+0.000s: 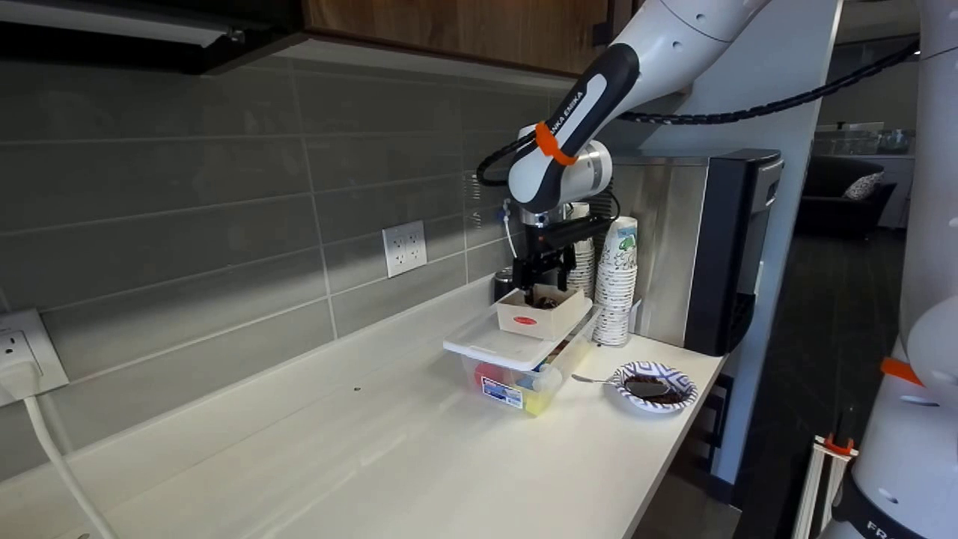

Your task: Remove the black object from the wooden box and put it on the counter

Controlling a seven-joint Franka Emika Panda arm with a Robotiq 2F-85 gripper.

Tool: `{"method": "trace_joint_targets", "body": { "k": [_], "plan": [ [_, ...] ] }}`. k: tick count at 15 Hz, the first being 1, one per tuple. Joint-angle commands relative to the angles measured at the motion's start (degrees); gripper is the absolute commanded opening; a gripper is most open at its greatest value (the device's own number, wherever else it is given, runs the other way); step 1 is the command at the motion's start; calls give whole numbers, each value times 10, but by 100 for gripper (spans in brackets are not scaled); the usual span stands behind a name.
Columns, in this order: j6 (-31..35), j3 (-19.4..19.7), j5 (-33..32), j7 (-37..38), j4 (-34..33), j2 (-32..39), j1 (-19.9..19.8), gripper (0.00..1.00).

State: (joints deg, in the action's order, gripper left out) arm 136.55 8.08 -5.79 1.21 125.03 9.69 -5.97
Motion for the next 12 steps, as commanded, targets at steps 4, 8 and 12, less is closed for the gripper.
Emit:
{"method": "trace_joint_targets", "body": {
  "k": [4,8,12],
  "plan": [
    [-14,0,-15,19,-16,15,1,70],
    [-16,1,-15,19,-15,19,0,38],
    [-22,2,-14,23,-21,16,0,12]
  ]
}}
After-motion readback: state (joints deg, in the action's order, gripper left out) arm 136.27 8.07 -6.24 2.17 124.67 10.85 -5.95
